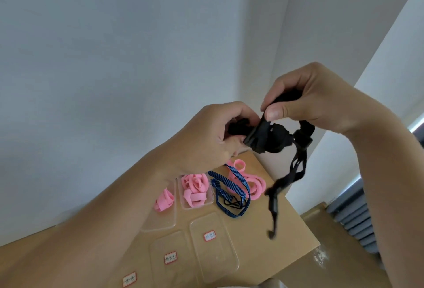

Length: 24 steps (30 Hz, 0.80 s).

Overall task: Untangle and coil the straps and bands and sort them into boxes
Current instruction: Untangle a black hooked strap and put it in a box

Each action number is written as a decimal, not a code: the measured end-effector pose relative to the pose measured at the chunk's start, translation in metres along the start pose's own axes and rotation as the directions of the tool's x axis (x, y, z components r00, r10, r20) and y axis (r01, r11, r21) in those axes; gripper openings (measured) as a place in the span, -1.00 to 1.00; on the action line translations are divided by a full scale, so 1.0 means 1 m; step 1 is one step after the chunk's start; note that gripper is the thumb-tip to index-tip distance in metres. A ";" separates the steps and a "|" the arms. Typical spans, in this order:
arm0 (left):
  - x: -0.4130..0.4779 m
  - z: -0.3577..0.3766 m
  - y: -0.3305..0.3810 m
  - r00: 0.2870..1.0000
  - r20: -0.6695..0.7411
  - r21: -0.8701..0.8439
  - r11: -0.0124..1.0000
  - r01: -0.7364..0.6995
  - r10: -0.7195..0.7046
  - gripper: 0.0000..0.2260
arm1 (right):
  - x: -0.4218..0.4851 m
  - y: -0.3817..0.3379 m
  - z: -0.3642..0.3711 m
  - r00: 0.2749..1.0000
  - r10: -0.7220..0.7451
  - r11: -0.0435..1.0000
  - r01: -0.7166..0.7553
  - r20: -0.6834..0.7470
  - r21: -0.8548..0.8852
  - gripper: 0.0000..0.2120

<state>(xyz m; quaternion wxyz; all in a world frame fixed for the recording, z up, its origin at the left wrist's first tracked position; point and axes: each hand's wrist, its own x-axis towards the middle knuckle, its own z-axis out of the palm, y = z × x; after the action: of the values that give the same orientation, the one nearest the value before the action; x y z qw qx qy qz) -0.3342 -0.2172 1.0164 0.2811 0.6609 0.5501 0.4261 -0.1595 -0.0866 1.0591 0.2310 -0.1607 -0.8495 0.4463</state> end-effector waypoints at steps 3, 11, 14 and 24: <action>-0.002 0.001 0.001 0.999 -0.007 -0.114 0.993 -0.041 0.040 -0.77 | 0.003 0.024 0.006 0.999 -0.009 0.957 -0.001 0.033 0.292 -0.66; -0.002 0.001 -0.003 0.998 -0.069 -0.277 0.961 -0.011 -0.009 -0.73 | 0.002 0.062 0.030 0.999 0.034 0.798 -0.013 -0.023 0.603 -0.65; 0.000 0.002 0.000 0.995 -0.096 -0.272 0.962 -0.028 0.001 -0.76 | 0.004 0.068 0.047 0.989 0.100 0.753 -0.002 -0.112 0.658 -0.73; 0.007 0.014 -0.010 0.957 -0.267 -0.150 0.986 0.072 -0.111 -0.73 | -0.006 0.060 0.121 0.873 0.448 0.637 -0.160 -0.193 0.754 -0.52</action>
<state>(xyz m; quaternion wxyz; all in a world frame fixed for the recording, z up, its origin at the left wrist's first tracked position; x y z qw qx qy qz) -0.3271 -0.2068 1.0030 0.2669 0.5482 0.5828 0.5372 -0.2147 -0.1395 0.9481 0.3473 -0.2802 -0.5081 0.7367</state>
